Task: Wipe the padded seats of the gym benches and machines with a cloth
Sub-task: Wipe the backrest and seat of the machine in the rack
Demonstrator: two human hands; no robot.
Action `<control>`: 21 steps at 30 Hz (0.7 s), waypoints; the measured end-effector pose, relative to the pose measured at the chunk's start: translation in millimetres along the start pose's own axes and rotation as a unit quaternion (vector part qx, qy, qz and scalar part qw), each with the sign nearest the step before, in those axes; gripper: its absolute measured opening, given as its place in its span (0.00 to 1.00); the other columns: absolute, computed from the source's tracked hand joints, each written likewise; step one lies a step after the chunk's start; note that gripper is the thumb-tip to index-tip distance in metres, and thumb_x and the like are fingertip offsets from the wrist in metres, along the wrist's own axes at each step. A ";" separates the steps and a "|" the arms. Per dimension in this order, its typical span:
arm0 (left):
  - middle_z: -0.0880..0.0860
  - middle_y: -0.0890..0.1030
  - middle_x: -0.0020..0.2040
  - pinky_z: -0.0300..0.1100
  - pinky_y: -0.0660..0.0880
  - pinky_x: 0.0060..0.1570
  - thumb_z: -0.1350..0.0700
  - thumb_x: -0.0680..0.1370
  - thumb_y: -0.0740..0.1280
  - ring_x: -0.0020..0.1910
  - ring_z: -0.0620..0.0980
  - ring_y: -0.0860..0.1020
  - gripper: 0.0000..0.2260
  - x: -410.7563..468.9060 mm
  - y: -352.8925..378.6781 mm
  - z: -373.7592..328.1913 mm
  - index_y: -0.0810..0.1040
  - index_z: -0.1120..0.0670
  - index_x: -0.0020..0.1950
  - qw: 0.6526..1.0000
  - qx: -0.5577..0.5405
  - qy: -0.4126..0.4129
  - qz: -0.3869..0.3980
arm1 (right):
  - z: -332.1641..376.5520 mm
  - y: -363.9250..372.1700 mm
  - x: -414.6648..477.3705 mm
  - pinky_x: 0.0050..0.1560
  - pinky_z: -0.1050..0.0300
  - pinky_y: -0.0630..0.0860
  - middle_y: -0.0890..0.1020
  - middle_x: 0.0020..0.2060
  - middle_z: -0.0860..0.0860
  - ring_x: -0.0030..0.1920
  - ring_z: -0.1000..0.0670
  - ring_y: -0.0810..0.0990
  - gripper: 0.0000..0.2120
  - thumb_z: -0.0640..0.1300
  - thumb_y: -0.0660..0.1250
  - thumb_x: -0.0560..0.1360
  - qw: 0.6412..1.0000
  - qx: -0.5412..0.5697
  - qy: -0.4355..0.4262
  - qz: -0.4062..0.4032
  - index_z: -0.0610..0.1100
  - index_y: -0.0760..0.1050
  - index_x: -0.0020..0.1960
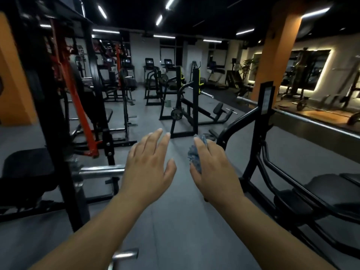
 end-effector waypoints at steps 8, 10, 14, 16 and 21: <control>0.52 0.62 0.78 0.56 0.58 0.73 0.43 0.79 0.51 0.76 0.52 0.59 0.28 160.4 109.5 39.5 0.61 0.51 0.78 1.000 0.002 -0.004 -0.031 | -100.6 109.7 139.5 0.62 0.47 0.76 0.75 0.64 0.42 0.63 0.41 0.73 0.31 0.47 0.70 0.75 1.000 0.005 -0.024 -0.020 0.41 0.66 0.75; 0.52 0.62 0.78 0.56 0.58 0.73 0.43 0.79 0.51 0.76 0.53 0.60 0.29 206.3 148.9 47.4 0.60 0.51 0.78 0.999 0.014 -0.007 -0.029 | -136.9 142.8 176.9 0.61 0.47 0.77 0.75 0.64 0.42 0.64 0.41 0.73 0.31 0.47 0.70 0.76 0.999 0.011 -0.026 -0.028 0.41 0.65 0.75; 0.52 0.62 0.78 0.56 0.60 0.73 0.43 0.79 0.52 0.76 0.54 0.61 0.29 300.8 219.2 66.5 0.60 0.52 0.78 0.999 0.030 -0.025 -0.024 | -207.5 205.9 263.0 0.57 0.46 0.79 0.75 0.63 0.42 0.63 0.40 0.74 0.31 0.46 0.71 0.75 0.999 0.022 -0.038 -0.023 0.40 0.66 0.75; 0.52 0.61 0.78 0.55 0.59 0.74 0.43 0.79 0.52 0.77 0.53 0.60 0.29 343.5 247.0 82.0 0.59 0.51 0.79 0.998 0.035 -0.044 -0.022 | -232.1 237.6 308.4 0.56 0.44 0.79 0.75 0.63 0.41 0.63 0.39 0.74 0.31 0.46 0.71 0.74 0.999 0.024 -0.045 -0.019 0.40 0.66 0.74; 0.52 0.63 0.78 0.54 0.59 0.73 0.44 0.78 0.54 0.76 0.54 0.60 0.29 430.7 305.1 135.4 0.61 0.51 0.78 0.995 0.051 -0.084 -0.030 | -264.3 327.3 408.4 0.60 0.43 0.78 0.75 0.63 0.41 0.64 0.38 0.73 0.32 0.44 0.72 0.74 0.995 0.065 -0.069 0.006 0.39 0.66 0.75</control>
Point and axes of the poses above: each hand's wrist, its own x-axis towards the middle knuckle, its own y-axis out of the palm, z = x × y, the point moved 2 cm from there along x, towards the middle knuckle
